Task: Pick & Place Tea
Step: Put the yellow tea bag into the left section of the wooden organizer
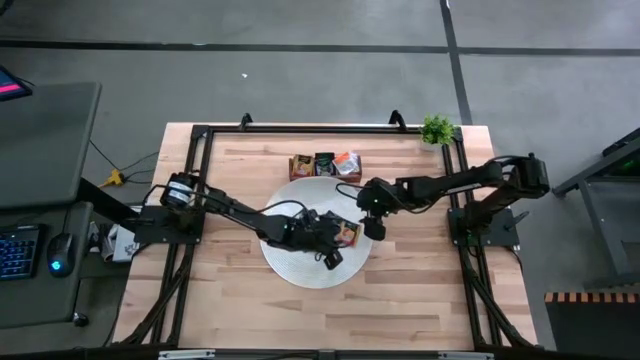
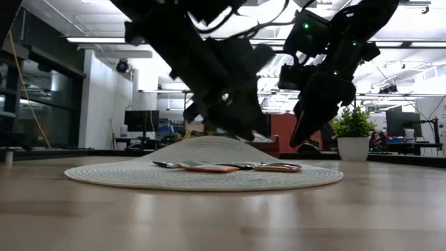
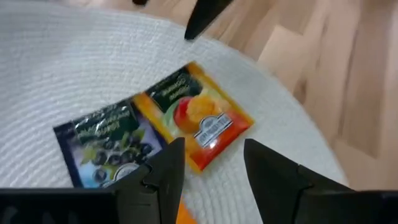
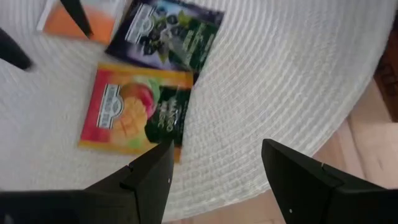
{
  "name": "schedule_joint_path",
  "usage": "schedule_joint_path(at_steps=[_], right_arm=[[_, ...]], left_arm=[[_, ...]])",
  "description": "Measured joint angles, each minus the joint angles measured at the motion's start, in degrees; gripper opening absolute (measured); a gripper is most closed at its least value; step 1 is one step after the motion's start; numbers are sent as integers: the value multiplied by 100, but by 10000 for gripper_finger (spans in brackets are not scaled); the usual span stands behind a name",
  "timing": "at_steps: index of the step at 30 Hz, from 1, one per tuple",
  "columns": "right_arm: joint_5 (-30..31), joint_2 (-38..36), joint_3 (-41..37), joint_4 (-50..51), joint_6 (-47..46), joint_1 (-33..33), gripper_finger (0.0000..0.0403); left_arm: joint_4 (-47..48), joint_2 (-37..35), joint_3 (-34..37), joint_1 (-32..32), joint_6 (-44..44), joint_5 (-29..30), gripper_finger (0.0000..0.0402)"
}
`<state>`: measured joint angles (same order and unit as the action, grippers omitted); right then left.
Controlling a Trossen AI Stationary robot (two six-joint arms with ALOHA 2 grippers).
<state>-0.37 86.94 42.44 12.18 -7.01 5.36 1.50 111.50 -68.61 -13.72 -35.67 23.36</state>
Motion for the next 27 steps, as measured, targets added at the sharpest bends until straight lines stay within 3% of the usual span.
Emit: schedule_joint_path(at_steps=[6,13,22,27], right_arm=[[-101,-90,0,155,59,66,240],[-141,-92,0,155,62,66,239],[-220,-92,0,155,94,66,237],[-708,-92,-4,30,-84,66,236]], left_arm=[[-760,151,-10,93,204,-139,163],[-675,389,3,144,278,144,163],[-824,679,0,146,699,-500,163],[-899,837,-21,229,592,-719,163]])
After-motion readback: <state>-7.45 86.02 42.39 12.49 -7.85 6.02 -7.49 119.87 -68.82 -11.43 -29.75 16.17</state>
